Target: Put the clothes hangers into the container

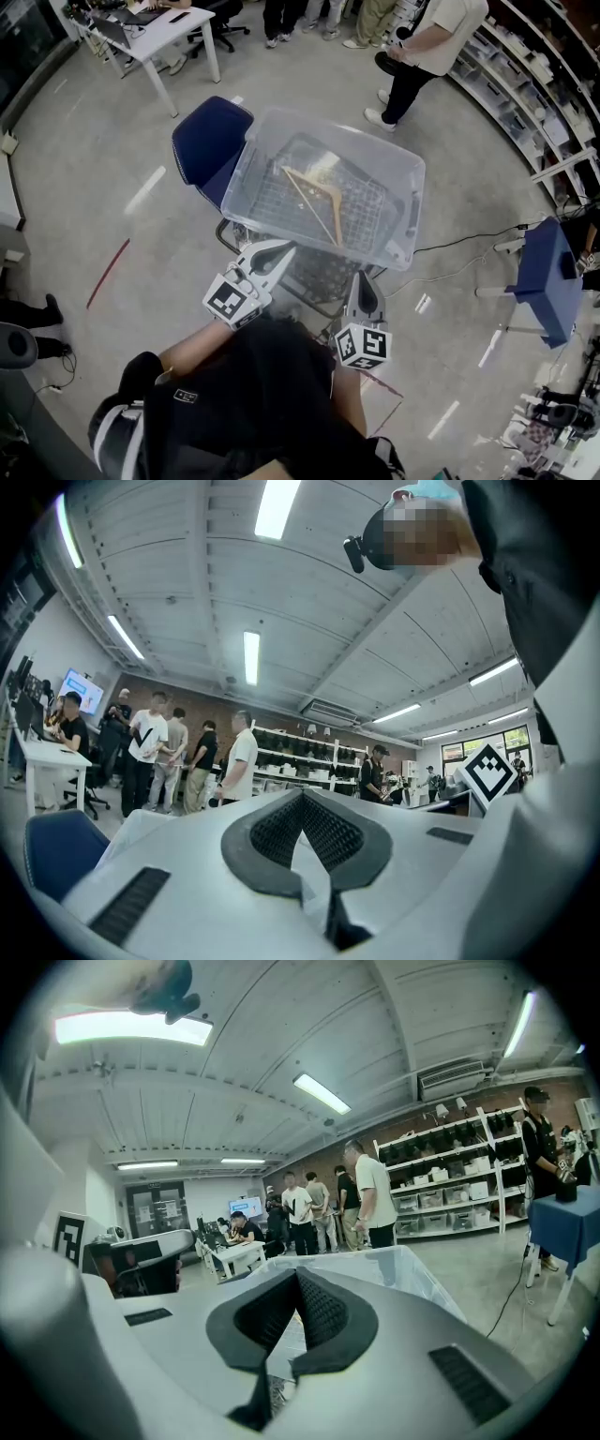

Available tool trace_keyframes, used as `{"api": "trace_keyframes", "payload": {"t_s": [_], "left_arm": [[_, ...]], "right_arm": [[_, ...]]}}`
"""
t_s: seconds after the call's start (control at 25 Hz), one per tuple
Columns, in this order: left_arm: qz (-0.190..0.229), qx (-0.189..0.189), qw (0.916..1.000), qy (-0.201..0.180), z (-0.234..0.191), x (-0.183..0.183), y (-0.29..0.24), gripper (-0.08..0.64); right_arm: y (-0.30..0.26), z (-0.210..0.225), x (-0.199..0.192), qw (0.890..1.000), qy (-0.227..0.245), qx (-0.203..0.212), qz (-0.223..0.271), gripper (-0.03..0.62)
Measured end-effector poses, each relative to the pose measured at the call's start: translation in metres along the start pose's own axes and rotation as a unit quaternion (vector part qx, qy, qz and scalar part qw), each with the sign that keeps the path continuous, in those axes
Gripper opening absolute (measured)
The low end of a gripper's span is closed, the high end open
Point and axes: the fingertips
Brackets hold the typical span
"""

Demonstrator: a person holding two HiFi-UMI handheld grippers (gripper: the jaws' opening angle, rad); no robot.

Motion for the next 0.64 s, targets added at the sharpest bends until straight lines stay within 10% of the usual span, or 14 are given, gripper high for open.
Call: {"api": "trace_keyframes", "payload": {"t_s": [0.64], "left_arm": [[0.003, -0.001, 1.0000, 0.004, -0.004, 0.003, -0.014, 0.025]], "right_arm": [[-0.011, 0.007, 0.006, 1.000, -0.001, 0.005, -0.003, 0.014]]}}
Point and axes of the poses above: the fingertips, and each gripper's own axes: y backward along the fingers, z to its right, x out of its top, and after that the axes turned 15 degrees about -z, right-handed
